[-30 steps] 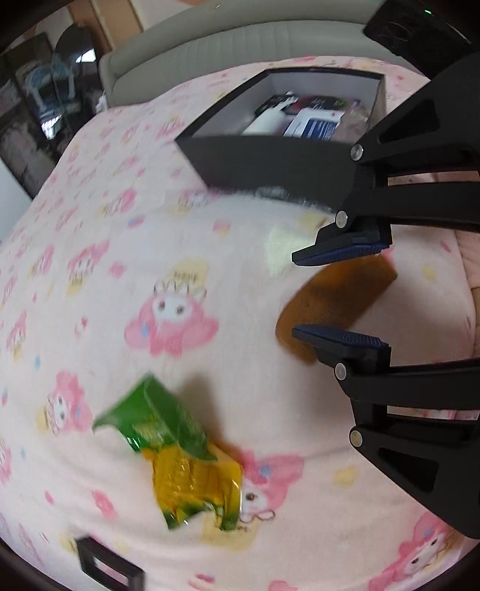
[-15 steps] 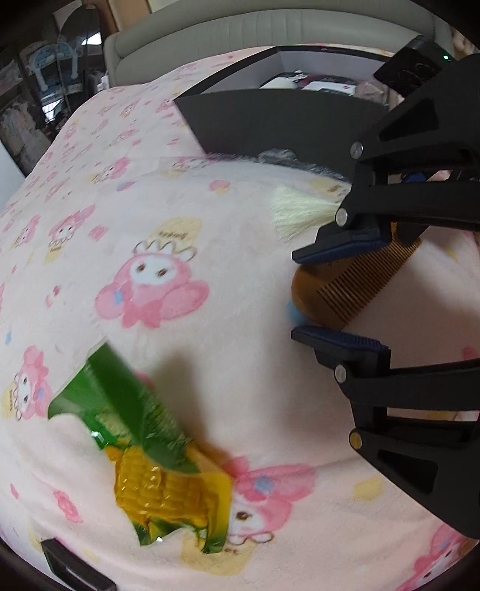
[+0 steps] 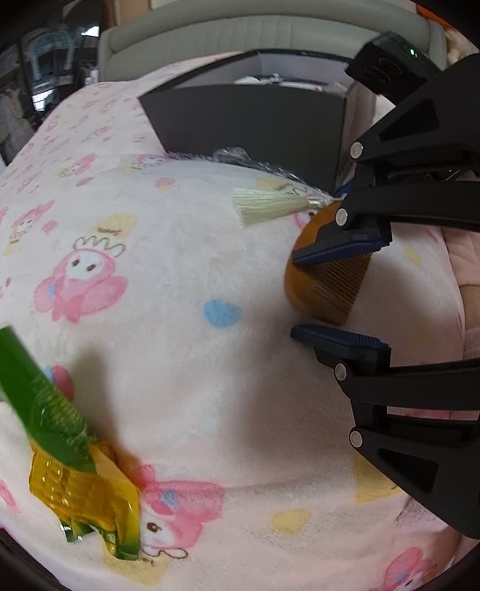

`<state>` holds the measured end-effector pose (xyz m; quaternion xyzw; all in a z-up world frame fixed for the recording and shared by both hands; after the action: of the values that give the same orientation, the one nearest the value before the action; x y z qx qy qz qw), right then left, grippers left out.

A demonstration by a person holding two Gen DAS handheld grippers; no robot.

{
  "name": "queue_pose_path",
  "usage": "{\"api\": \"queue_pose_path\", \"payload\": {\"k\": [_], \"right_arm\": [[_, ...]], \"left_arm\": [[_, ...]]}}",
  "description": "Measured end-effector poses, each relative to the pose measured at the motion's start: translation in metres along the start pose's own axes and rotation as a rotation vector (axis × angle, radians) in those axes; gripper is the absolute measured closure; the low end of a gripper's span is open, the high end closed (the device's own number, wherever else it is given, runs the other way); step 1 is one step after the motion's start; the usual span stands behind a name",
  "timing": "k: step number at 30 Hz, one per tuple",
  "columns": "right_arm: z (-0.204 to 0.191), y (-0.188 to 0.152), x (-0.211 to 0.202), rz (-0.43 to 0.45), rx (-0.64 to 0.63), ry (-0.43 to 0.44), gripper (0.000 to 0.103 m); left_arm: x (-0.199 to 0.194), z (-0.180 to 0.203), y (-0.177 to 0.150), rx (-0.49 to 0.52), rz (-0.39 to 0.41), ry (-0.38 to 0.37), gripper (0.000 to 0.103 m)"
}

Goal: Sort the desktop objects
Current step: 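Carry the comb with the left tool into the black box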

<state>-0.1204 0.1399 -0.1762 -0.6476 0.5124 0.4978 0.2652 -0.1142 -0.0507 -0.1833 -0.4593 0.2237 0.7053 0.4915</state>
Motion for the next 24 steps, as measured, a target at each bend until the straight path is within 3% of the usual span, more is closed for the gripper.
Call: {"api": "queue_pose_path", "payload": {"k": [4,8,11,15,24], "right_arm": [[-0.003,-0.001,-0.001,-0.001,-0.015,-0.012,0.07],[-0.008,-0.004,-0.024,0.057,-0.037,-0.019,0.073],[-0.013,-0.007,-0.05,0.118,-0.064,0.01,0.073],[-0.015,-0.011,-0.082,0.182,-0.086,0.066,0.073],[-0.008,-0.01,-0.147,0.343,-0.116,0.162,0.073]], "left_arm": [[0.001,0.002,-0.001,0.008,-0.005,0.007,0.067],[-0.003,0.007,-0.004,0.04,-0.007,0.003,0.068],[-0.019,0.013,-0.007,0.077,0.028,-0.045,0.067],[-0.038,0.02,-0.018,0.079,0.046,-0.171,0.07],[-0.078,0.084,-0.033,0.174,0.134,-0.222,0.069]]}}
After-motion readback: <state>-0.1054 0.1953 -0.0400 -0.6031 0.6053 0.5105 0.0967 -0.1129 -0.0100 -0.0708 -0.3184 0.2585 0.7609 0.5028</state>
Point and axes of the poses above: each gripper's, at about its wrist camera, not at the fingertips, and x roughly the way its jaws point, z to its right, y to its top, the point moved 2 cm from there along x, roughly the way its jaws point, and after that the axes turned 13 degrees about -z, right-handed, at the moved point
